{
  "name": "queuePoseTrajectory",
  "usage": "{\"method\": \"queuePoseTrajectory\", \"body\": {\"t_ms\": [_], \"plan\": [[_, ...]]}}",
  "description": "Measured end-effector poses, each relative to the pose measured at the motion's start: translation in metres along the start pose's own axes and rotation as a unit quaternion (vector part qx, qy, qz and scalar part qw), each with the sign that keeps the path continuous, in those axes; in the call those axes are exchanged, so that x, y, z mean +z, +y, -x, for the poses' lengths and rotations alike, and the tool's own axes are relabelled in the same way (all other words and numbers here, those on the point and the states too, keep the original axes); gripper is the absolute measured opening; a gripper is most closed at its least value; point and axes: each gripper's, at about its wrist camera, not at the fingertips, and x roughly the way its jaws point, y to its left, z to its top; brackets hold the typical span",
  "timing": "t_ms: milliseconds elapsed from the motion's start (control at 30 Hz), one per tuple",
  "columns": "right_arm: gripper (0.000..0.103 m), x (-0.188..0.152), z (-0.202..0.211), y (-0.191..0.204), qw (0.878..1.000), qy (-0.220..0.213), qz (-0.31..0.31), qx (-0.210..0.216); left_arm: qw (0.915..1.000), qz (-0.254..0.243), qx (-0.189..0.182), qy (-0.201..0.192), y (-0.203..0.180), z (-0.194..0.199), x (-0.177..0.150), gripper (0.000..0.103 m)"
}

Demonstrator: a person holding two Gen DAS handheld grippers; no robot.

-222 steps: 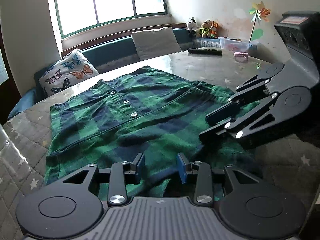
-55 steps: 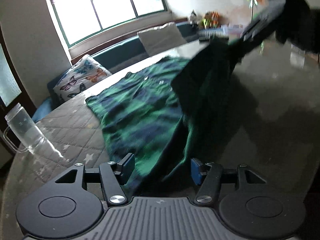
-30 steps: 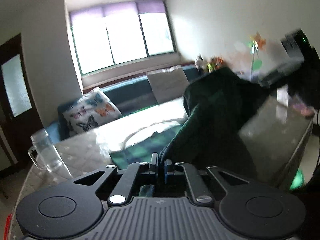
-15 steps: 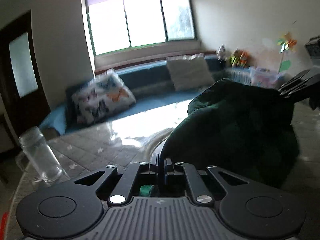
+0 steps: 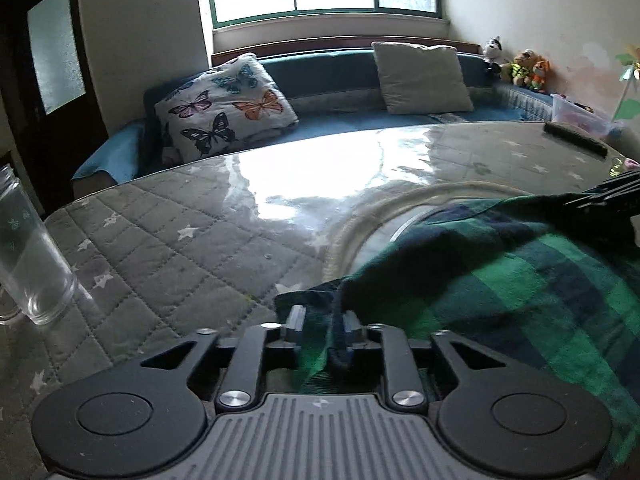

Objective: Fold clothes

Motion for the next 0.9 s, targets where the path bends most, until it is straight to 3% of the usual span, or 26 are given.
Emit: {"method": "queuePoseTrajectory", "body": {"t_ms": [33, 167, 267, 433, 567, 633, 733, 900], "plan": [[0.039, 0.001, 0.005, -0.004, 1.0, -0.008, -0.007, -0.001, 1.0, 0.004, 0.0, 0.0, 0.002, 0.001, 0.001, 0.035], [0.04, 0.005, 0.033, -0.009, 0.999, -0.046, -0.007, -0.017, 0.9998, 0.014, 0.011, -0.008, 0.006, 0.007, 0.008, 0.046], [0.04, 0.005, 0.048, -0.008, 0.998, -0.065, -0.002, -0.02, 0.9995, 0.017, 0.018, -0.018, 0.008, 0.015, 0.012, 0.048], [0.038, -0.004, 0.051, 0.016, 0.999, -0.036, 0.021, 0.03, 0.9982, 0.031, 0.022, -0.048, 0.009, 0.034, 0.023, 0.049], [0.037, -0.009, 0.034, 0.019, 0.999, -0.012, 0.019, 0.031, 0.9981, 0.034, -0.017, -0.049, -0.003, 0.041, 0.031, 0.045], [0.034, -0.009, 0.024, 0.016, 1.0, -0.005, 0.008, 0.024, 0.998, 0.021, -0.047, -0.038, -0.016, 0.036, 0.033, 0.033], [0.031, -0.011, 0.017, 0.011, 1.0, -0.002, 0.0, 0.012, 0.9968, 0.004, -0.076, -0.025, -0.032, 0.023, 0.035, 0.029], [0.024, -0.012, 0.001, -0.003, 1.0, 0.011, -0.019, -0.002, 0.9958, 0.019, -0.089, 0.011, -0.039, -0.016, 0.038, 0.024]]}}
